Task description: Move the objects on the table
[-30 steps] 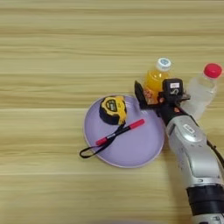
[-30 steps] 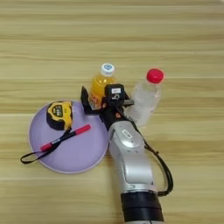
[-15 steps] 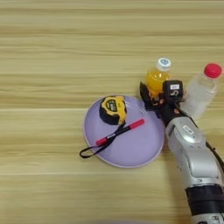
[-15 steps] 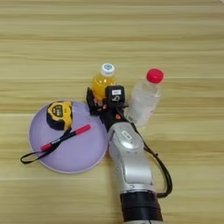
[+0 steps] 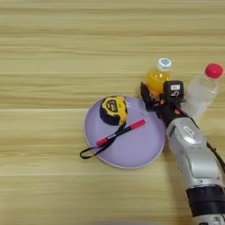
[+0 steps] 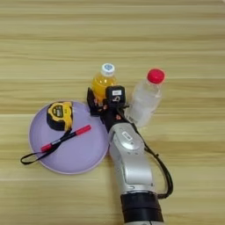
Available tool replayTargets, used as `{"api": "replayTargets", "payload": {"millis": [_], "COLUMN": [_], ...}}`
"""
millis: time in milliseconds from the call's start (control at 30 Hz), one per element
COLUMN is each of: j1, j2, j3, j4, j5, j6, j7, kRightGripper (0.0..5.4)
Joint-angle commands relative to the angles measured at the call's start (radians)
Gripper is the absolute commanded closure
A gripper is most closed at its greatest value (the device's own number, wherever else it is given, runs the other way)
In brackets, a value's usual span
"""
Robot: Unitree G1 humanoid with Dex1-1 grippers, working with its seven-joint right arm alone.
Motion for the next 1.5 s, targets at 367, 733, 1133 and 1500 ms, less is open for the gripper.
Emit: {"api": "replayTargets", "payload": {"millis": [367,733,1133,1500], "j1": [-0.14,-0.127,-0.055,-0.089], "j2": [-0.008,0.038,0.092,0.151], "j3": [0.017,0.094,0.366,0.501], "j4": [-0.152,-0.348,-0.439,-0.383], "j5": [-0.012,0.01,0.029,0.014], "j6": [-0.003,0.102,0.181,0.144], "j7": [-0.011,0.01,0.131,0.195], "kRightGripper": [1.97,1.98,1.98,1.98]}}
